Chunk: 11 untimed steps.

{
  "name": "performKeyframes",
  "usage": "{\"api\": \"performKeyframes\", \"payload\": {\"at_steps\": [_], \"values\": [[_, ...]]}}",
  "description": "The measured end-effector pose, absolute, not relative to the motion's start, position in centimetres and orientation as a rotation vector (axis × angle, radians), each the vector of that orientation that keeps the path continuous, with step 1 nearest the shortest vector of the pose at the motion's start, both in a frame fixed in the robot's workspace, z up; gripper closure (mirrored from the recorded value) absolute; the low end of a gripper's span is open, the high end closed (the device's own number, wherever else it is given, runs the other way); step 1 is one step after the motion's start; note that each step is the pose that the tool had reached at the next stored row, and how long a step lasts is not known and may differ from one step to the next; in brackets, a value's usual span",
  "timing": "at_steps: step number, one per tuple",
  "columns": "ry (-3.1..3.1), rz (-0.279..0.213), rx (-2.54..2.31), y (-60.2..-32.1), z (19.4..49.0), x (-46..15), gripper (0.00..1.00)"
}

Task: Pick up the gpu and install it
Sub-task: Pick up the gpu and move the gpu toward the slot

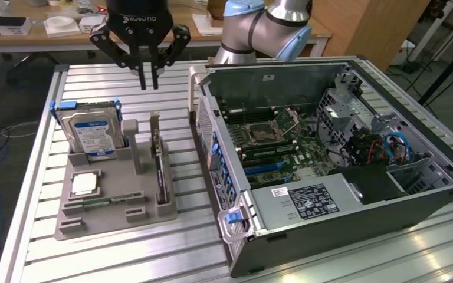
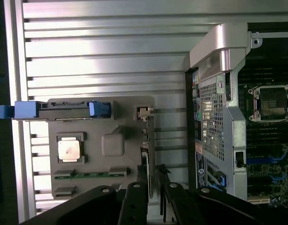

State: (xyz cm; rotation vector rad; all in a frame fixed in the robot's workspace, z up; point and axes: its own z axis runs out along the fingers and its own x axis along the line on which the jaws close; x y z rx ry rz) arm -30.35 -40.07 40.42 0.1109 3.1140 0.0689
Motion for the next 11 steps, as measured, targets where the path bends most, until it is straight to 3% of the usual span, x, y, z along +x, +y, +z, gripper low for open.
{"api": "performKeyframes", "payload": {"at_steps": [1, 3, 6, 7, 11], "values": [[3.114, 0.069, 0.111, -40.07, 40.42, -30.35, 0.77], [3.114, 0.069, 0.111, -40.07, 40.42, -30.35, 0.65], [3.114, 0.069, 0.111, -40.07, 40.42, -30.35, 0.59], [3.114, 0.069, 0.111, -40.07, 40.42, -30.35, 0.53], [3.114, 0.069, 0.111, -40.07, 40.42, -30.35, 0.53]]}}
